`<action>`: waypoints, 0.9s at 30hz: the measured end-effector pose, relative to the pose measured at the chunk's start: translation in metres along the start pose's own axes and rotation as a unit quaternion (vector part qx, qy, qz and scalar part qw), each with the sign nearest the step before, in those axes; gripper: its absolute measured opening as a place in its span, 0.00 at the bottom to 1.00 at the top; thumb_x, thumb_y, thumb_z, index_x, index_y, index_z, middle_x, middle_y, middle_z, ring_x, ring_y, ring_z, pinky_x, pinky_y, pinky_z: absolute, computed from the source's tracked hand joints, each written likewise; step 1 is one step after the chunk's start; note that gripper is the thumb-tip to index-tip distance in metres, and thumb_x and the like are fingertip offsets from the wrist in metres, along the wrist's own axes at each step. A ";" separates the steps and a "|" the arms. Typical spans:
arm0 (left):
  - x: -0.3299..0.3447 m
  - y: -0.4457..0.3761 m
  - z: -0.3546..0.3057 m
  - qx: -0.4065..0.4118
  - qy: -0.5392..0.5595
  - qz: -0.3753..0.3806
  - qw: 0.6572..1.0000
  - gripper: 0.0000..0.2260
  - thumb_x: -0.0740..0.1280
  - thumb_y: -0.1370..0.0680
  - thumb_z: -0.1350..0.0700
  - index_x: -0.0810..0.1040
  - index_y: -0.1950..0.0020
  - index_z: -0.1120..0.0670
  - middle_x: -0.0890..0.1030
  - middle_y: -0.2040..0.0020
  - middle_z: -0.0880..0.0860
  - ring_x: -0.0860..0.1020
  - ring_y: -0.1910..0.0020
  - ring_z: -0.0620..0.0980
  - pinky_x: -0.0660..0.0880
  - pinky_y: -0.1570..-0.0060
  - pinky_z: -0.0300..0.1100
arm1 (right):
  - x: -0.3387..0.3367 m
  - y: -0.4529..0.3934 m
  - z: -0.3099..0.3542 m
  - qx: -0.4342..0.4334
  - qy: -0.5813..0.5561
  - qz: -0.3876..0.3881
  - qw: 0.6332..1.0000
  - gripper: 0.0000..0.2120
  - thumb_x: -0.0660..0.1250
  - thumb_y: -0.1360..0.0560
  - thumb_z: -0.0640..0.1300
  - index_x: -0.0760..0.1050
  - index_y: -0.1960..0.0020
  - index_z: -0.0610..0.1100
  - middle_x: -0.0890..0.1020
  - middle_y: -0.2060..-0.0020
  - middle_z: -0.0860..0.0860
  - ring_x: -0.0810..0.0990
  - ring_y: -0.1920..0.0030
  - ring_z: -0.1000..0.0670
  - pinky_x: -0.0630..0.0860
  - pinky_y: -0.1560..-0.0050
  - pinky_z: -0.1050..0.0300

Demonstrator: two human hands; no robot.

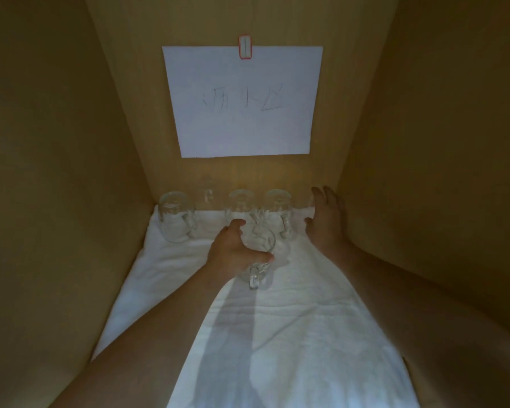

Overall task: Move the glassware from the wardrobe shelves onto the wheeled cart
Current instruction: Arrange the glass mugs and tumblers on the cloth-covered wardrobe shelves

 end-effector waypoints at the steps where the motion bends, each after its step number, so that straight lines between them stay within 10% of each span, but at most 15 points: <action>1: 0.001 0.001 0.000 0.002 -0.002 -0.004 1.000 0.52 0.86 0.44 0.42 0.67 0.25 0.47 0.73 0.32 0.52 0.74 0.35 0.51 0.73 0.39 0.45 | -0.004 0.014 0.001 0.010 -0.028 -0.030 0.999 0.34 0.73 0.26 0.39 0.64 0.23 0.42 0.68 0.26 0.40 0.66 0.27 0.39 0.61 0.26 0.48; 6: -0.003 0.010 -0.002 0.004 -0.023 -0.013 1.000 0.52 0.85 0.42 0.42 0.65 0.23 0.51 0.73 0.30 0.54 0.73 0.32 0.54 0.73 0.38 0.44 | 0.002 0.073 0.000 0.138 -0.143 -0.075 0.977 0.22 0.73 0.26 0.39 0.75 0.33 0.41 0.77 0.37 0.40 0.74 0.35 0.39 0.70 0.36 0.51; 12: -0.030 0.034 0.009 -0.040 0.107 -0.051 0.992 0.54 0.85 0.51 0.39 0.71 0.28 0.51 0.77 0.35 0.51 0.77 0.37 0.50 0.75 0.38 0.43 | 0.027 0.100 0.018 0.223 -0.303 0.081 0.923 0.12 0.71 0.22 0.52 0.82 0.45 0.45 0.84 0.46 0.47 0.82 0.44 0.46 0.76 0.42 0.55; 18: -0.056 0.064 0.005 -0.022 0.258 -0.053 0.965 0.48 0.84 0.54 0.39 0.74 0.35 0.47 0.78 0.41 0.46 0.80 0.44 0.47 0.82 0.47 0.49 | 0.058 0.140 0.076 0.321 -0.572 0.325 0.681 0.31 0.65 0.24 0.69 0.78 0.36 0.44 0.82 0.42 0.40 0.82 0.42 0.39 0.79 0.39 0.38; 22: -0.067 0.079 0.009 0.000 0.316 -0.019 0.949 0.40 0.84 0.42 0.48 0.72 0.33 0.47 0.76 0.36 0.48 0.81 0.42 0.49 0.78 0.57 0.41 | 0.060 0.153 0.114 0.265 -0.769 0.368 0.450 0.30 0.65 0.21 0.63 0.78 0.32 0.39 0.78 0.33 0.37 0.77 0.34 0.34 0.70 0.31 0.32; 27: -0.082 0.094 0.041 -0.017 0.312 0.002 0.950 0.37 0.83 0.34 0.50 0.70 0.30 0.46 0.72 0.32 0.48 0.77 0.39 0.46 0.77 0.52 0.38 | 0.068 0.151 0.134 0.235 -0.780 0.327 0.479 0.16 0.72 0.23 0.44 0.81 0.37 0.38 0.80 0.37 0.36 0.82 0.41 0.34 0.75 0.38 0.30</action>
Point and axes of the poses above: each hand's wrist, its own y-axis away from the middle knuckle, its own x-axis out of the palm, z = x × y, the point moved 8 cm from there along -y, towards the middle knuckle
